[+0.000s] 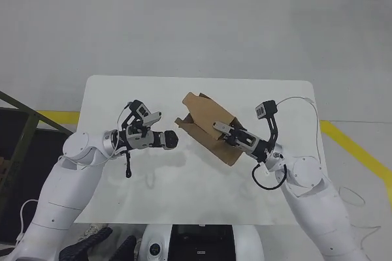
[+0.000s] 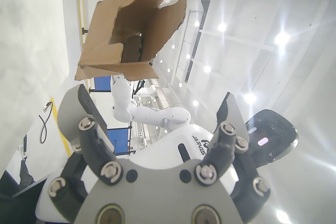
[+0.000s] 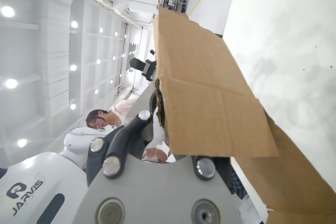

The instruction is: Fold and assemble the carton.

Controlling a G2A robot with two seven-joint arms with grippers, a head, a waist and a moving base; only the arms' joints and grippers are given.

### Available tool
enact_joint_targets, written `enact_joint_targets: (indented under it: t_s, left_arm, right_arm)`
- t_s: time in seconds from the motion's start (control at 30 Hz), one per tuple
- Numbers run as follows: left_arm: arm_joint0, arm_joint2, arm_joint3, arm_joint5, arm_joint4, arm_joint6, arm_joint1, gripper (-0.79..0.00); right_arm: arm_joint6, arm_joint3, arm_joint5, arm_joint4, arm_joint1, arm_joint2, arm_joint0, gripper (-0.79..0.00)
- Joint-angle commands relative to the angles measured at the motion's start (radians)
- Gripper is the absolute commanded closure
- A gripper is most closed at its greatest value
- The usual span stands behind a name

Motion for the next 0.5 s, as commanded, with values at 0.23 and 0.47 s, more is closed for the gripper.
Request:
enact_joint_targets:
  t_s: [0.23,0.47]
  left_arm:
    - [0.000,-0.027,0.009,-0.012,0.004,0.008,0.002,-0.785]
    - [0.008,-0.058,0.007,-0.022,0.023,0.011,0.006,-0.785]
  right_arm:
    - [0.018,-0.023,-0.011,0.002,0.003,-0.003,-0.024,0.000]
    - [-0.012,-0.049,0.021,-0.068,0.005,-0.006,-0.031,0.000]
